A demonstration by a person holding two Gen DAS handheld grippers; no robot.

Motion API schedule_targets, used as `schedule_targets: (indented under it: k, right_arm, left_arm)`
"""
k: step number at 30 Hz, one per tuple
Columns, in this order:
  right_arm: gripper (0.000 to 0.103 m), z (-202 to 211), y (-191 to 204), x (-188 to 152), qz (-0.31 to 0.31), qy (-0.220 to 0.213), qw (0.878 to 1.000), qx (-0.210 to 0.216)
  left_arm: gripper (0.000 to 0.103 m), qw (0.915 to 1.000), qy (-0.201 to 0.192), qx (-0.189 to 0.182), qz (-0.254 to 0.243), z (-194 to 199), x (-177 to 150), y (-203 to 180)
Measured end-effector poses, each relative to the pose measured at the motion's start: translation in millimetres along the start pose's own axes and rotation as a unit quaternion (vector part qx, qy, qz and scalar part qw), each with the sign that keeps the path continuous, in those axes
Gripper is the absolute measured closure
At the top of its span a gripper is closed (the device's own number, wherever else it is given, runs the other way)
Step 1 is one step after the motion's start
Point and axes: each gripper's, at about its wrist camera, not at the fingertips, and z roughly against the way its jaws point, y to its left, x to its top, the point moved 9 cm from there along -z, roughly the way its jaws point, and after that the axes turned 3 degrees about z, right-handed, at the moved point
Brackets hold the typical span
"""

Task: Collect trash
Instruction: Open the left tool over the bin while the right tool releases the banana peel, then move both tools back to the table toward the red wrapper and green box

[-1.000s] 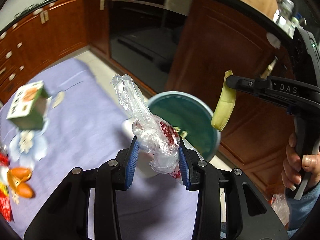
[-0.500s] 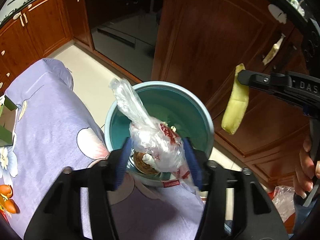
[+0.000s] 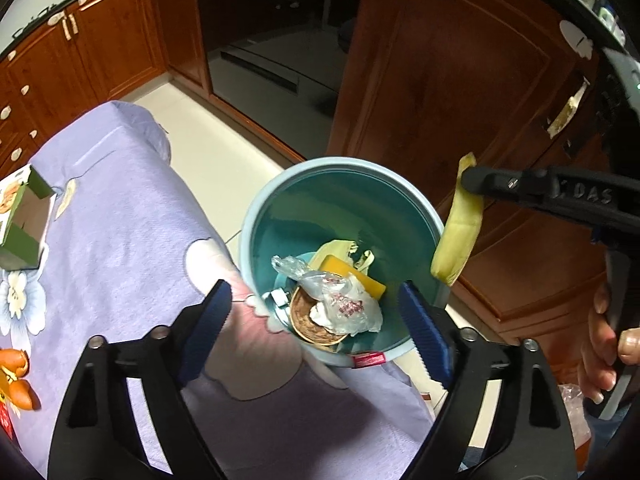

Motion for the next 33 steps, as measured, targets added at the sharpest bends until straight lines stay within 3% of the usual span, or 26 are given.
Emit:
schedule_targets:
  k: [5,8,10,14,15,33]
  right_arm:
    - [0.095,-16.8,7.3,-7.6,-0.004,0.025,1.0,0.004]
    - [0.084,-23.2,9.4,-10.6,-0.012,0.034,0.999,0.004]
    - [0.058,-23.8,9.7,-11.9,-0.015,0.034,0.999,0.0]
    - [0.037,-21.5,13.9,-12.3,-0.011,0.03,0.999,-0.008]
    - [0.028,-20.8,15.2,-12.7,-0.013,0.03,0.999,-0.008]
    - [0.017,-10.9,46.0,-24.2,-0.011,0.034,0.998,-0.045]
  left_arm:
    - [0.009,0.9995,-0.008,-0.004,0.029,9.9,-3.1,17.9]
    - [0.008,0.9992,-0.007,-0.004,0.04,14.5,-5.9,25.0]
    - [0.008,0.9988,-0.007,-0.004,0.047,17.4,-8.2,29.9]
    - [0.008,0.9979,-0.01,-0.008,0.063,24.2,-12.5,38.3]
    - [0.008,0.9977,-0.01,-0.009,0.066,25.8,-13.6,40.2]
    - [0.006,0.9948,-0.036,-0.02,0.094,66.8,-31.4,73.5]
